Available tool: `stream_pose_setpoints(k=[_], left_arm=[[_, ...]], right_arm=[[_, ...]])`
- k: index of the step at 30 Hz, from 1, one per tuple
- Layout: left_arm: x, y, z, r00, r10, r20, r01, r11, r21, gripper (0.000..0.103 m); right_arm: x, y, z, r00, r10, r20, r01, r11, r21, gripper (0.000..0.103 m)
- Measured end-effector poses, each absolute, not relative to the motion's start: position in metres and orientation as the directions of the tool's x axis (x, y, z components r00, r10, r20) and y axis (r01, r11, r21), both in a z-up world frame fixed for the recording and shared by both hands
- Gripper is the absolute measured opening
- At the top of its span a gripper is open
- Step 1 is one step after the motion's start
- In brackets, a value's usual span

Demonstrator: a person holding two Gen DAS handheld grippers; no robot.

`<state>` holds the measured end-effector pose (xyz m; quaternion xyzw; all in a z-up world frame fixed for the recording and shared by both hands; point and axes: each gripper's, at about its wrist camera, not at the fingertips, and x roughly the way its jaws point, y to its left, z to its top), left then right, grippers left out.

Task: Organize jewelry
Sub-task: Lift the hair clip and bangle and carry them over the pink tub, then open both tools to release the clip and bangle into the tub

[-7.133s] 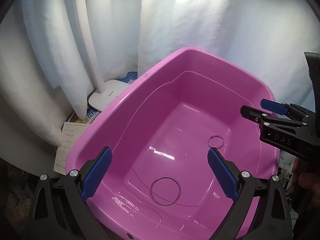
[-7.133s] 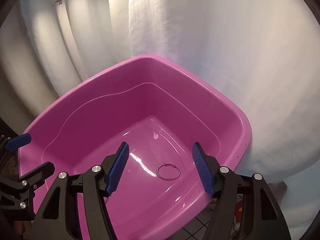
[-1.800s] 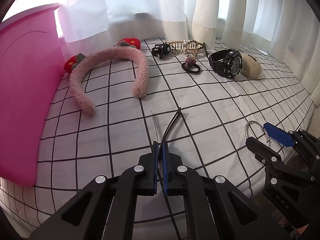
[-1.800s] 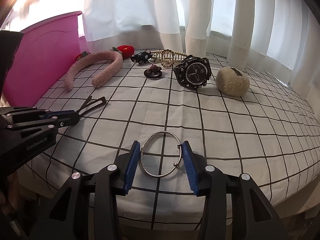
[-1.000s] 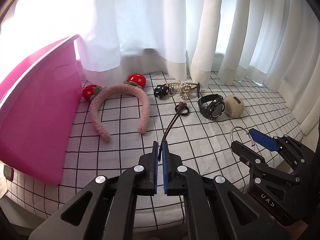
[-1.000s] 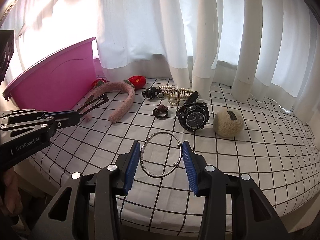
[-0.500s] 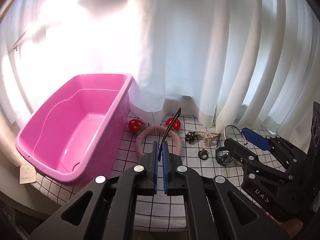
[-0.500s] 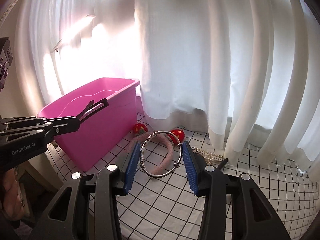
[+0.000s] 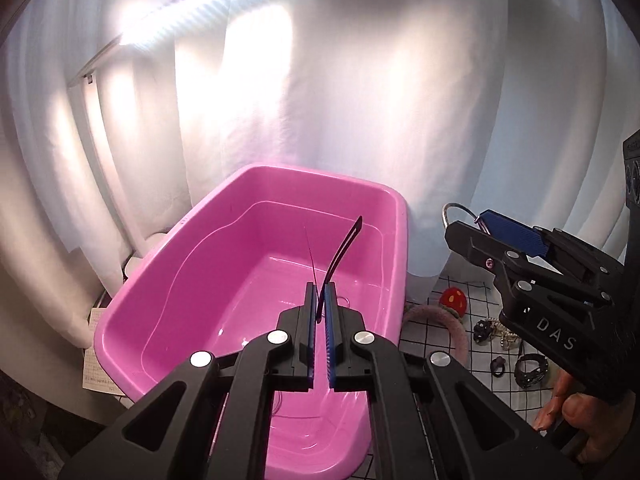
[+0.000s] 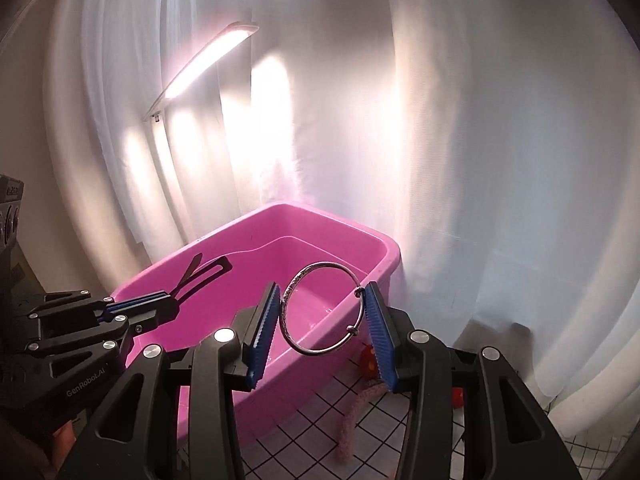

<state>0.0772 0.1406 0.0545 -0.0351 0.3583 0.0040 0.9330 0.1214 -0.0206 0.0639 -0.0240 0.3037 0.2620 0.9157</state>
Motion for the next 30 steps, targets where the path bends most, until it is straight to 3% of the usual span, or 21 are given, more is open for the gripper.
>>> stream_pose_setpoints(k=[13,28,29,30], left_arm=[[0.101,0.199,0.008,0.616,0.108,-0.781,-0.273,0.959,-0.083,0.005],[0.122,0.221,-0.015,0.516,0.112,-0.849,-0.328,0.942,-0.075,0.006],[0.123,0.221,-0.015,0.512,0.107,-0.852,-0.327,0.942,-0.079,0.007],[0.123,0.222,-0.014,0.508,0.104,-0.855,-0.327,0.941,-0.08,0.015]], right_arm=[[0.181,0.055,0.024,0.463,0.505,-0.728,-0.66,0.745,0.098,0.042],[0.221,0.088,-0.01,0.374,0.415,-0.829,-0.671,0.738,0.067,0.042],[0.222,0.09,-0.01,0.375,0.413,-0.83,-0.669,0.741,0.066,0.042],[0.224,0.09,-0.01,0.377,0.411,-0.83,-0.665,0.744,0.066,0.043]])
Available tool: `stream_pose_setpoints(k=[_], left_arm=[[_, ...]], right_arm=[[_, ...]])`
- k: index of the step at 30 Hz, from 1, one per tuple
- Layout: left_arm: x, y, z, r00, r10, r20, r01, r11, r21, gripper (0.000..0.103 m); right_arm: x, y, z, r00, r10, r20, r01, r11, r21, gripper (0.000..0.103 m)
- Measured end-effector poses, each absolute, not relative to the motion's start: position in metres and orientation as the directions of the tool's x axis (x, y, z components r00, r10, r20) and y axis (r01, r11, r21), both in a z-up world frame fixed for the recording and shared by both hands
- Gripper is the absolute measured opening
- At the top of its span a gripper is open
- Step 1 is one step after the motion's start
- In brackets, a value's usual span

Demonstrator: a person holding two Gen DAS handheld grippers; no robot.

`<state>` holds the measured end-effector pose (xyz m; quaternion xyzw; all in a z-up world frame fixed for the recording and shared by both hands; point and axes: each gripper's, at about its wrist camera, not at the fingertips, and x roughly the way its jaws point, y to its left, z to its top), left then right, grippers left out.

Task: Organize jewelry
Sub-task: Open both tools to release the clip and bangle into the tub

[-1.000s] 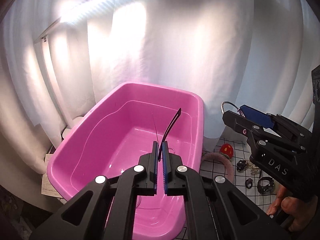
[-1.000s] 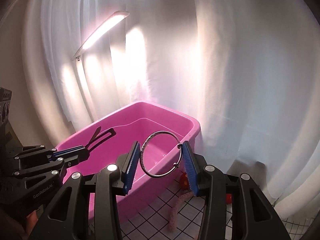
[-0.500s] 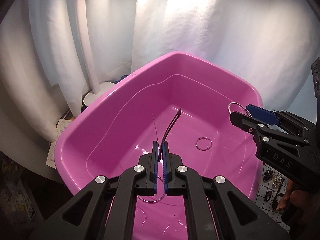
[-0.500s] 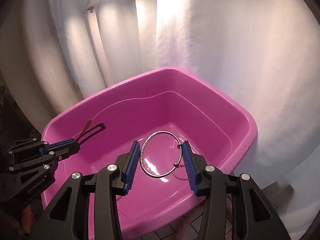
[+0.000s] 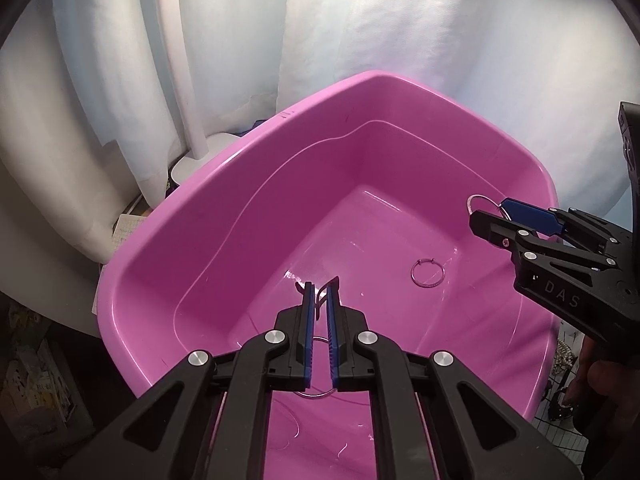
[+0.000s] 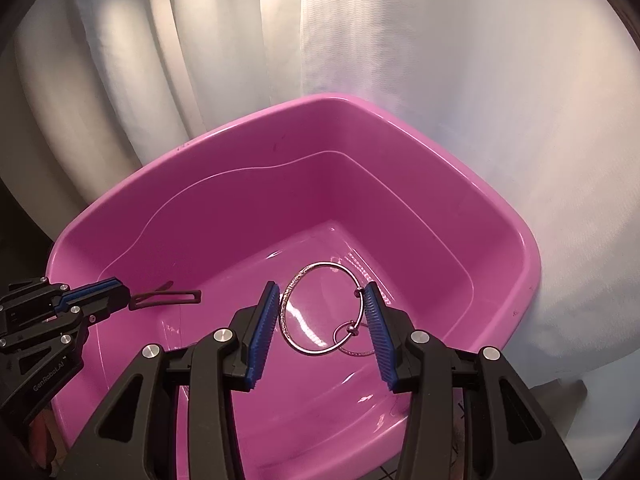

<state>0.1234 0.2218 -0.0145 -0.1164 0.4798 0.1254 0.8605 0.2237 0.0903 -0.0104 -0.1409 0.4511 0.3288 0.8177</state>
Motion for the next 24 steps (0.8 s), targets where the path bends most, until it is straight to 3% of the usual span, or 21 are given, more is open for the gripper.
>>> stream_pose_setpoints(k=[3,4,8,13,24], left_arm=[[0.121,0.224,-0.011,0.51,0.139,-0.849,-0.349,0.935,-0.057,0.067],[0.118,0.224,-0.009,0.52,0.154,-0.84,-0.358,0.933,-0.05,0.073],[0.115,0.225,-0.004,0.521,0.165,-0.837,-0.364,0.93,-0.043,0.077],[0.109,0.231,-0.001,0.502,0.172,-0.848,-0.393,0.918,-0.047,0.091],[0.1,0.232,0.005,0.501,0.181,-0.847,-0.39,0.92,-0.034,0.094]], right_arm=[[0.225,0.091,-0.011,0.382,0.402,-0.832,-0.657,0.751,0.062,0.048],[0.226,0.091,-0.01,0.388,0.401,-0.83,-0.654,0.754,0.06,0.057],[0.226,0.091,-0.007,0.4,0.407,-0.821,-0.643,0.763,0.064,0.059],[0.225,0.086,-0.004,0.411,0.409,-0.815,-0.632,0.772,0.068,0.059],[0.215,0.081,0.0,0.43,0.409,-0.805,-0.614,0.786,0.072,0.059]])
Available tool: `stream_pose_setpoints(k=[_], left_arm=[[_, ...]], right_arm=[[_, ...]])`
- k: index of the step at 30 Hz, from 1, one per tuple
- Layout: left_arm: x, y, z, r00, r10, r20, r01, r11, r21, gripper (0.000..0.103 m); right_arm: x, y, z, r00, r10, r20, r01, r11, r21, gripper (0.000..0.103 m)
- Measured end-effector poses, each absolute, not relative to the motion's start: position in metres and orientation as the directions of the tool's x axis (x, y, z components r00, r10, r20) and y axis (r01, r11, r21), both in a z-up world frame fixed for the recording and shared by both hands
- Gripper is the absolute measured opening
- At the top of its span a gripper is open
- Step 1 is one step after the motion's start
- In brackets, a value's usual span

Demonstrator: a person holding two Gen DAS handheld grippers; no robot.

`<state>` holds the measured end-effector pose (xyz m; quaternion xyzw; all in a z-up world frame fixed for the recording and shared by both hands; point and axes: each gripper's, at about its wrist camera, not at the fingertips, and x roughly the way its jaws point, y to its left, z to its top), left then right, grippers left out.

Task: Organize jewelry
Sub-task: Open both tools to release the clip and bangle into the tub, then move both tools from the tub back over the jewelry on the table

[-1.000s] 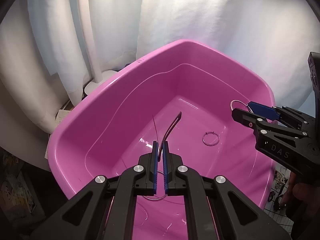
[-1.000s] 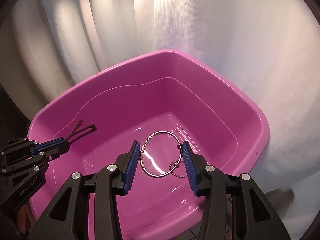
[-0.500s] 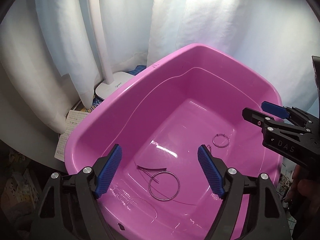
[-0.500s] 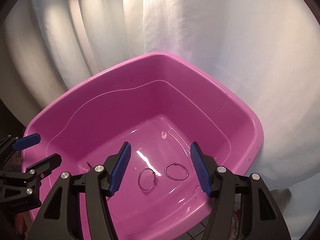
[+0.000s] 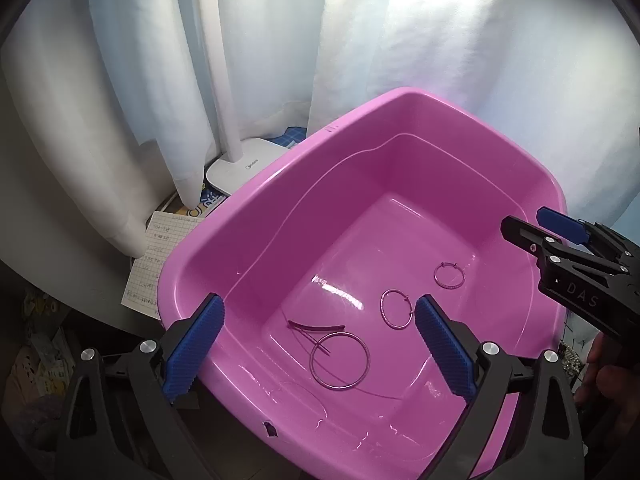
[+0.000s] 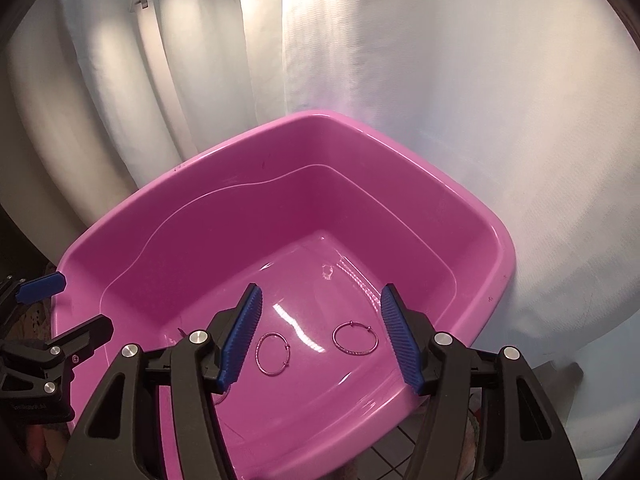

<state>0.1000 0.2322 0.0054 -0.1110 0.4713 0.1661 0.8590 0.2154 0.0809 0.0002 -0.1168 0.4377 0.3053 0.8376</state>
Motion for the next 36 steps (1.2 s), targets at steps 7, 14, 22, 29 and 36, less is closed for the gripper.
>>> stream_pose_setpoints(k=[7,14,22,29,36], left_arm=[[0.092,0.236,0.012,0.511,0.184,-0.839,-0.393,0.919,-0.037,0.095],[0.083,0.239,0.022,0.533,0.185,-0.826,-0.389,0.92,-0.044,0.095],[0.074,0.236,0.032,0.556,0.176,-0.812,-0.362,0.931,-0.046,0.096],[0.073,0.233,0.032,0.562,0.142,-0.815,-0.335,0.94,-0.067,0.097],[0.076,0.22,0.04,0.579,0.103,-0.809,-0.295,0.951,-0.09,0.097]], right_arm=[[0.206,0.078,0.008,0.445,0.414,-0.794,-0.604,0.794,0.075,0.061],[0.195,0.073,0.019,0.472,0.416,-0.778,-0.585,0.807,0.076,0.063],[0.174,0.062,0.032,0.506,0.434,-0.746,-0.55,0.828,0.109,0.067],[0.154,0.043,0.033,0.525,0.429,-0.735,-0.498,0.855,0.144,0.068],[0.133,0.013,0.034,0.555,0.396,-0.732,-0.435,0.888,0.15,0.068]])
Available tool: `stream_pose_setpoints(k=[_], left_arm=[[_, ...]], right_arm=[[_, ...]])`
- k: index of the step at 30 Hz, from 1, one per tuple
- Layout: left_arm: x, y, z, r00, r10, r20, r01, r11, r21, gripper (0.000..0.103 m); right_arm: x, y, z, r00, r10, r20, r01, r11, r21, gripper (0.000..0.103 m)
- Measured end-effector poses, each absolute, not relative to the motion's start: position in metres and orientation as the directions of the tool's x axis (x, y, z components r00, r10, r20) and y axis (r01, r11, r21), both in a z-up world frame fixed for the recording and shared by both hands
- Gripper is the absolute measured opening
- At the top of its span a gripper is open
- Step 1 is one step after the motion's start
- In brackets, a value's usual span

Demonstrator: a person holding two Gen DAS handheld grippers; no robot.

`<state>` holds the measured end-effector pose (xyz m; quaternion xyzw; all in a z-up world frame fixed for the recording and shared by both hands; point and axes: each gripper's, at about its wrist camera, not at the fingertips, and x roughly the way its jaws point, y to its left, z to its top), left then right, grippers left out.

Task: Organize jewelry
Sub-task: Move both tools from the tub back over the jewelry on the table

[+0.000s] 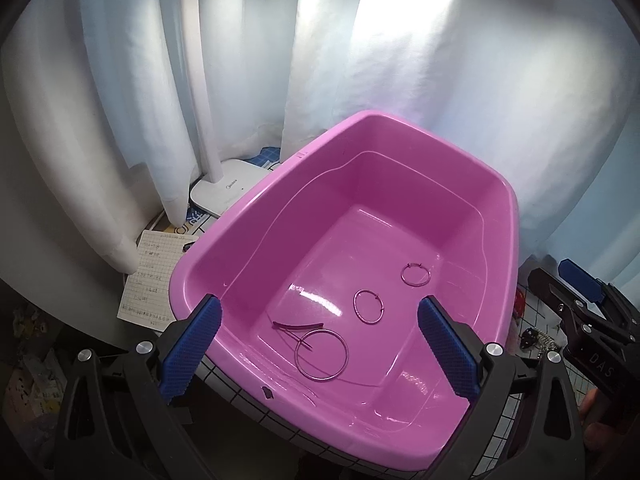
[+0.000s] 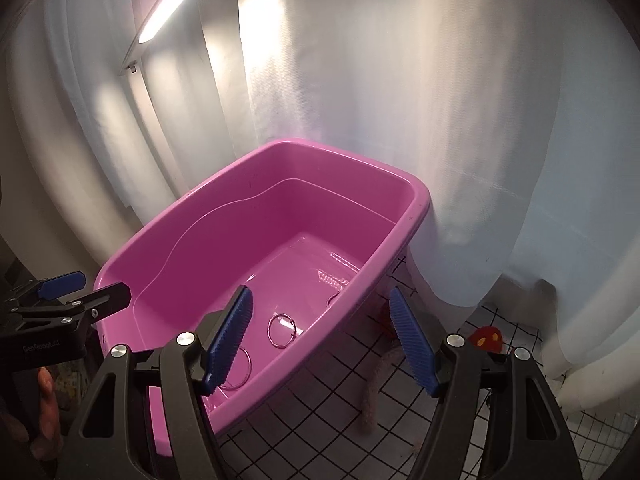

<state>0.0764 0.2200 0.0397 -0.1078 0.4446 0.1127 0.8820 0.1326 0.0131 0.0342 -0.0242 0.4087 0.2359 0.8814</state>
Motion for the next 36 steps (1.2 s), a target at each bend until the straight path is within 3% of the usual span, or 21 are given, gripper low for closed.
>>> stream_pose_setpoints(k=[13,21,29,36], left_arm=[[0.068,0.141,0.06,0.625,0.037,-0.78,-0.166,0.982,-0.086,0.097],[0.05,0.067,0.062,0.632,-0.032,-0.774,-0.094,0.989,-0.118,0.097],[0.03,-0.01,0.037,0.605,-0.064,-0.793,-0.055,0.991,-0.122,0.097],[0.019,-0.06,-0.01,0.566,-0.046,-0.823,-0.05,0.995,-0.09,0.097]], right_arm=[[0.092,-0.084,0.042,0.625,0.352,-0.697,-0.315,0.93,0.187,0.068],[0.05,-0.202,0.045,0.655,0.21,-0.726,-0.193,0.975,0.108,0.068],[0.012,-0.316,0.03,0.634,0.121,-0.764,-0.09,0.993,0.083,0.068],[-0.006,-0.356,-0.012,0.591,0.142,-0.794,-0.104,0.99,0.099,0.068]])
